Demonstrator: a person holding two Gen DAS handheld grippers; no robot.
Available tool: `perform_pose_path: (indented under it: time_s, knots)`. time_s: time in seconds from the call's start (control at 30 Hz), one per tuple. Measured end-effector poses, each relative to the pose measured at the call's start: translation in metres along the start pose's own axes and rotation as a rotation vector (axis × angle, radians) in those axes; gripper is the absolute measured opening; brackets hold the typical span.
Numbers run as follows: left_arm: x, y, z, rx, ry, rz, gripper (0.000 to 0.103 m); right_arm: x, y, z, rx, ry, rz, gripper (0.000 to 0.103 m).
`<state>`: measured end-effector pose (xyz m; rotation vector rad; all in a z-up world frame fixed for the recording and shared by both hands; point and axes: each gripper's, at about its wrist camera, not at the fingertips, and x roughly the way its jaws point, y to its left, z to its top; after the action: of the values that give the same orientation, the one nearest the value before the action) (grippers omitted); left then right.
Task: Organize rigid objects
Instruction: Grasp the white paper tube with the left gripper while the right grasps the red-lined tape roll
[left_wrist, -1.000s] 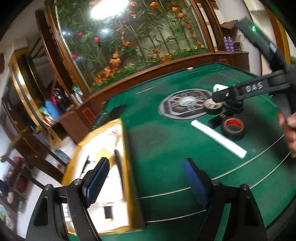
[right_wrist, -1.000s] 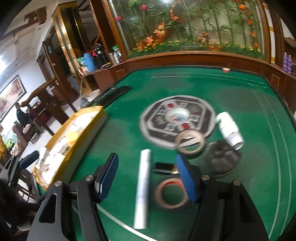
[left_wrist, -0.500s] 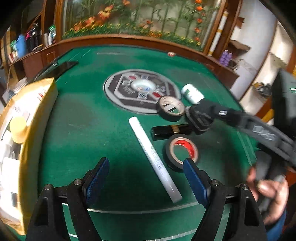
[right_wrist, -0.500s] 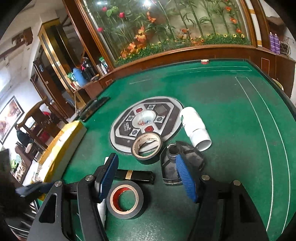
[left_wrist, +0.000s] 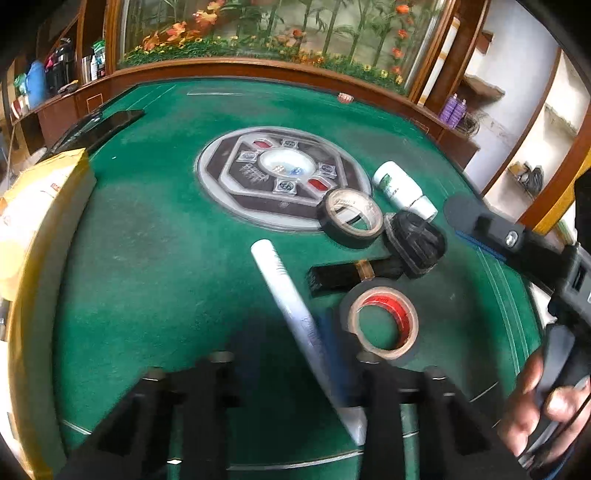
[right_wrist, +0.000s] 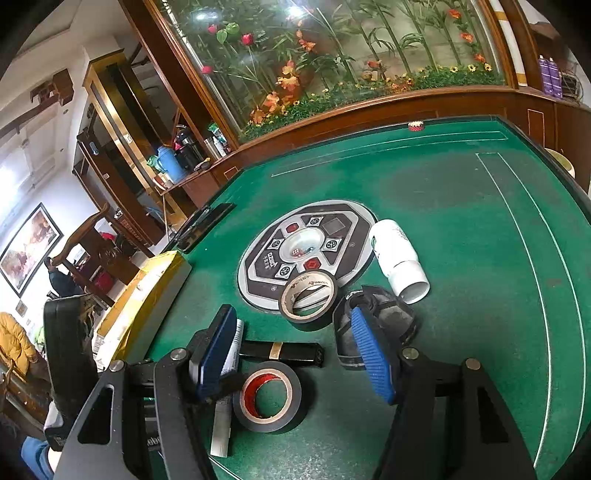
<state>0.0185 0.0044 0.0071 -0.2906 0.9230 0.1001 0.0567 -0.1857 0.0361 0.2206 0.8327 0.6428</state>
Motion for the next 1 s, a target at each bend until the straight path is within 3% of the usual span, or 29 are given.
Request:
perform_pose_path:
  time_s: [0.17,0.37,0.4,0.47,0.53,0.83,1.0]
  knots:
    - [0.003,0.012,0.001,-0.077,0.017,-0.051,0.031,0.003,0.002,-0.002,-0.002,-0.004,-0.012,0.064]
    - [0.013,-0.003,0.01,-0.009,0.017,0.029,0.04,0.003,0.008,-0.002,-0.038,-0.004,-0.016,0.064]
    - [0.014,-0.007,0.008,0.033,0.015,0.046,0.039,0.003,0.009,-0.002,-0.041,-0.008,-0.014,0.064]
    - [0.011,-0.008,0.002,0.081,0.012,0.072,0.021,0.002,0.01,-0.001,-0.05,-0.012,-0.016,0.065]
    - [0.003,0.0,-0.006,0.08,0.021,0.043,0.015,0.003,0.011,-0.002,-0.054,-0.011,-0.017,0.066]
    - [-0.02,0.023,-0.032,0.109,-0.001,0.014,0.014,0.011,0.04,-0.024,-0.2,0.078,-0.001,0.076]
    - [-0.02,0.022,-0.032,0.12,0.001,0.009,0.014,0.015,0.054,-0.045,-0.294,0.119,-0.086,0.078]
